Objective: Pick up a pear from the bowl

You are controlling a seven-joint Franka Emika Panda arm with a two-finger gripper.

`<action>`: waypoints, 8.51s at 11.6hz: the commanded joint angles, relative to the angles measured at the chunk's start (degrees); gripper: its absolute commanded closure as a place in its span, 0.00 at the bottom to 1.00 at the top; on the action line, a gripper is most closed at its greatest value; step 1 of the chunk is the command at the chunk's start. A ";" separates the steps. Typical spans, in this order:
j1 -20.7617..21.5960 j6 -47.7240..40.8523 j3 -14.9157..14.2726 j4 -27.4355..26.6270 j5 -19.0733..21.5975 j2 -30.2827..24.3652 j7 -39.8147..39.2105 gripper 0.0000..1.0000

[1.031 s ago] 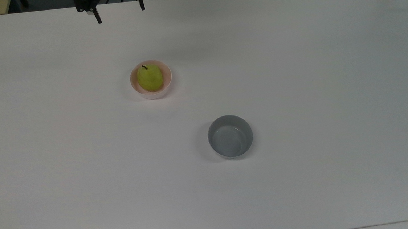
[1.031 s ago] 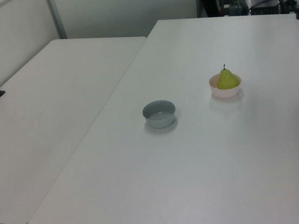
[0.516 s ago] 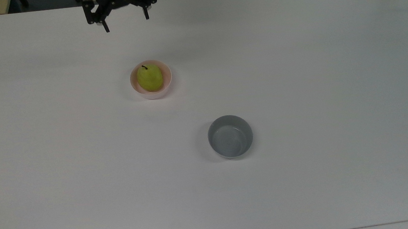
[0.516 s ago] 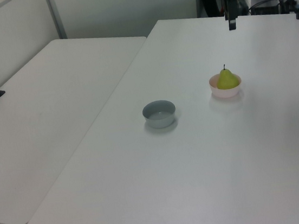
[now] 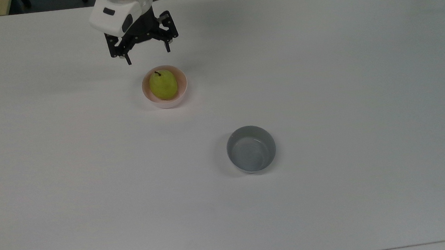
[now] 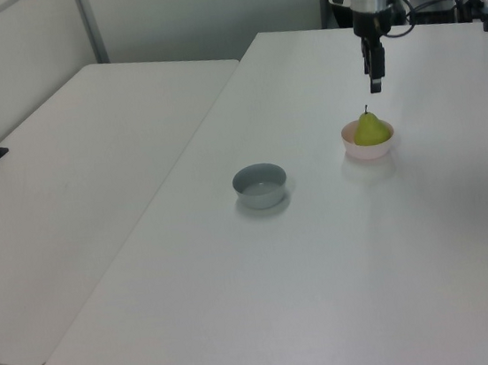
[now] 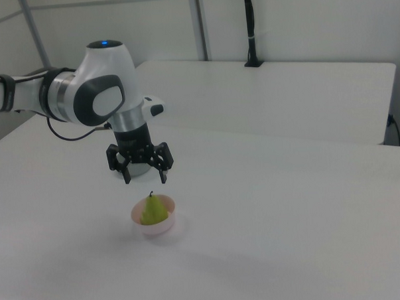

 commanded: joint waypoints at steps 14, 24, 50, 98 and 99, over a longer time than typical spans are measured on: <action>1.52 7.04 0.53 -2.63 -1.10 8.40 1.29 0.35; 0.73 3.80 0.53 -1.75 -1.19 4.46 -1.17 0.90; -18.70 -4.58 -2.28 19.70 0.66 14.02 -22.00 0.97; 0.81 -16.60 -2.28 22.07 1.88 -0.82 16.93 0.00; 0.81 -16.51 -2.28 22.07 1.89 -0.74 16.93 0.00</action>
